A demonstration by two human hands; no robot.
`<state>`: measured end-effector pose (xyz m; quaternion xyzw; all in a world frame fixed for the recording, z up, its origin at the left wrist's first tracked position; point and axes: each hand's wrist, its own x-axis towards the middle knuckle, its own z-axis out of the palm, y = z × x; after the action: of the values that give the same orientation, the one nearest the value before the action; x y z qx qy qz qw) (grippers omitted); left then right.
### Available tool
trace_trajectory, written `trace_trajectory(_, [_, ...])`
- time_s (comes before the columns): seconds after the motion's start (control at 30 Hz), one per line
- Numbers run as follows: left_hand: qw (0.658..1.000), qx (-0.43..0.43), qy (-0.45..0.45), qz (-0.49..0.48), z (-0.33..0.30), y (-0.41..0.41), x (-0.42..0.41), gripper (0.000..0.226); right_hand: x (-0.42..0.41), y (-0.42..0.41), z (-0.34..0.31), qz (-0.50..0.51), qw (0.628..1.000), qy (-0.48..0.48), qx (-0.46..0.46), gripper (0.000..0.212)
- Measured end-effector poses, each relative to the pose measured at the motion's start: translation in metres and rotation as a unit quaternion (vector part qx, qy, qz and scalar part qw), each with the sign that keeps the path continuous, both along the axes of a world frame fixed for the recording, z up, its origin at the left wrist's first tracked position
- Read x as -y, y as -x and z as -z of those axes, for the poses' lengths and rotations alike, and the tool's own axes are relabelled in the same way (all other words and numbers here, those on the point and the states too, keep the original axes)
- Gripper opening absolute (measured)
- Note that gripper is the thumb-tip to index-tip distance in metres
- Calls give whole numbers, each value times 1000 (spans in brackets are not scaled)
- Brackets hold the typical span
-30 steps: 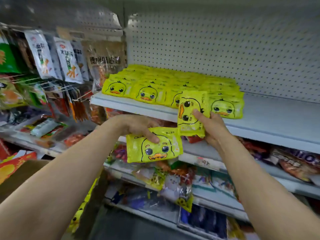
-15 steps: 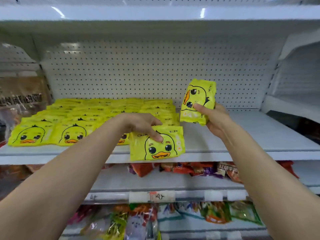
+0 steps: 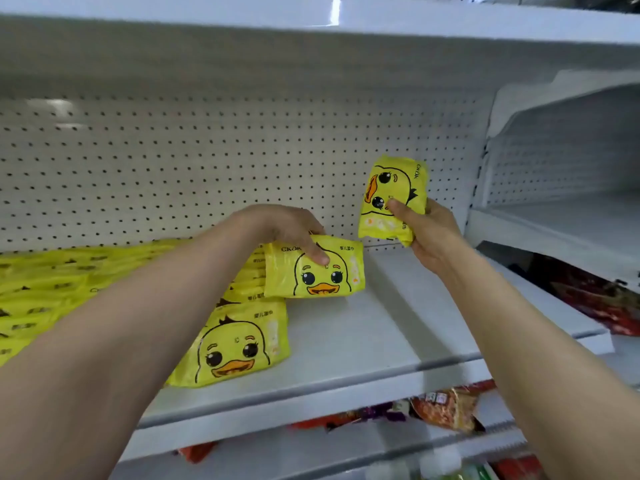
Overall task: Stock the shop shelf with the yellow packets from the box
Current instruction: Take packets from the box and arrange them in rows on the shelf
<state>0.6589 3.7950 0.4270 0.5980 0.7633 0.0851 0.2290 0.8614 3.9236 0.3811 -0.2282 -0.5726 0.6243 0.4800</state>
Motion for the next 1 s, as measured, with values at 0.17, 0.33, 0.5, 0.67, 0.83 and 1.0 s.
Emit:
trace_trajectory(0.17, [996,-78,-16,-32,2,6,-49,38,-48,-7,-6,-25,1000,-10,10,33])
trace_trajectory(0.33, [990,-126,-37,-51,14,23,-86,42,-81,-2,-9,-38,996,-57,54,33])
trace_trajectory(0.5, [984,-163,-46,-61,34,42,-103,44,-97,9,-2,-62,995,-48,58,26])
trace_trajectory(0.67, [985,-139,-70,-78,55,62,-110,56,-110,21,4,-69,995,-39,57,29])
trace_trajectory(0.83, [988,-104,-85,-79,67,69,-111,54,-118,30,9,-78,994,-44,58,29])
trace_trajectory(1.0, [983,-133,-110,-58,77,75,-113,35,-117,39,8,-92,993,-48,50,21])
